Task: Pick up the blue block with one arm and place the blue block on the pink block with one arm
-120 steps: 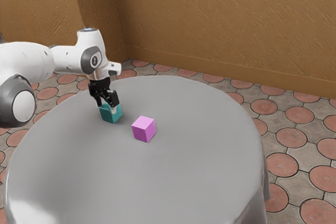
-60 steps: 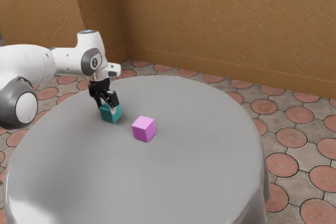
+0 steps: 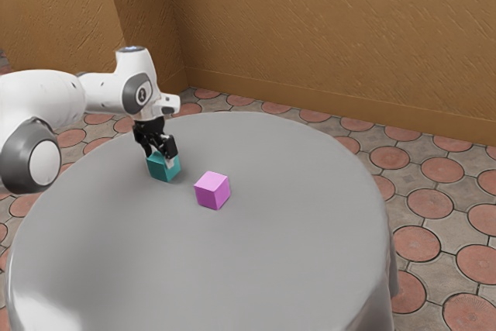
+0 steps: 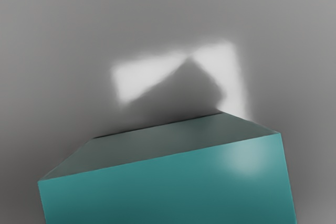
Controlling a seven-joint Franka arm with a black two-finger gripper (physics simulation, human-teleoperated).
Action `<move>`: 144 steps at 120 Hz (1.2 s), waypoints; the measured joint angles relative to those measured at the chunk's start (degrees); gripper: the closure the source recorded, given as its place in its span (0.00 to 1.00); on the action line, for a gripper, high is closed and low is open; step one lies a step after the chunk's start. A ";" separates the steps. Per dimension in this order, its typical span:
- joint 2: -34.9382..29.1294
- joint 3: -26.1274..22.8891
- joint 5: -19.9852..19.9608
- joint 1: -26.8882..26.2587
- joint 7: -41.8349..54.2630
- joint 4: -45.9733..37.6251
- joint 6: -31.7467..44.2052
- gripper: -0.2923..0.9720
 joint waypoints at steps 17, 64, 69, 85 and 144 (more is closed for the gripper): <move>0.24 -0.02 -0.03 -0.14 0.02 0.01 0.06 0.24; 0.35 0.00 -0.05 -0.24 0.01 0.01 0.17 0.35; 0.32 0.00 -0.04 -0.21 0.00 0.01 0.18 0.37; 0.29 0.00 -0.02 -0.18 -0.04 0.01 0.20 0.41; -0.53 -0.07 0.12 -0.25 -0.51 -0.09 0.24 0.48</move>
